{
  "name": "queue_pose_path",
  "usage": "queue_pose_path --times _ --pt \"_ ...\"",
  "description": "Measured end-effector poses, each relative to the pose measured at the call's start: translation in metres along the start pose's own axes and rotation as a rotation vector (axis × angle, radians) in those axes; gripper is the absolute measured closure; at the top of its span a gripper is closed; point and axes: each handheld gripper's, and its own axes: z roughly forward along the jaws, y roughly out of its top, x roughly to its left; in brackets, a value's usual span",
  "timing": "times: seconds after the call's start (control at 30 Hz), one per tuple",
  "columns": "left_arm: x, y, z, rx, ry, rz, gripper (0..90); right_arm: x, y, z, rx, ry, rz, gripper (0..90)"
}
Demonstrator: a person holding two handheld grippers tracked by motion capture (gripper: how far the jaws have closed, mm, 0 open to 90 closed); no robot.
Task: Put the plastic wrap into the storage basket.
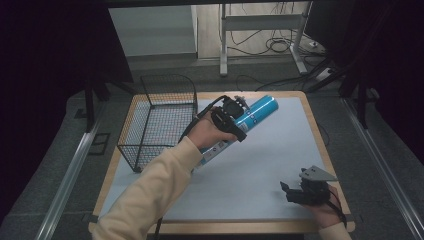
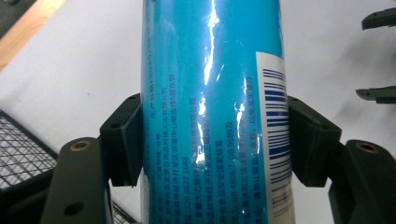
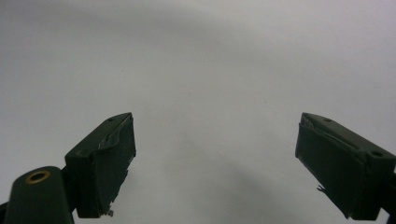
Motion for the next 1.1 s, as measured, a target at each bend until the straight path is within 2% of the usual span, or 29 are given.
queue_pose_path --times 0.13,0.57,0.8,0.93,1.1 --pt "0.008 0.003 -0.004 -0.011 -0.002 -0.013 31.7 -0.001 0.000 0.000 -0.001 -0.001 -0.003 12.5" --pt "0.031 0.012 -0.011 -0.015 0.058 -0.042 31.7 -0.001 -0.001 0.002 0.005 -0.001 -0.002 12.6" --pt "0.042 0.011 -0.014 -0.020 0.070 -0.057 31.7 -0.001 -0.001 0.002 0.008 -0.004 0.000 12.6" --pt "0.051 0.010 -0.019 -0.009 0.104 -0.050 31.7 -0.001 -0.001 0.003 0.009 -0.003 -0.001 12.6" --pt "0.066 0.009 -0.028 -0.030 0.130 -0.084 31.7 -0.001 -0.001 0.003 0.012 -0.005 0.002 12.6"
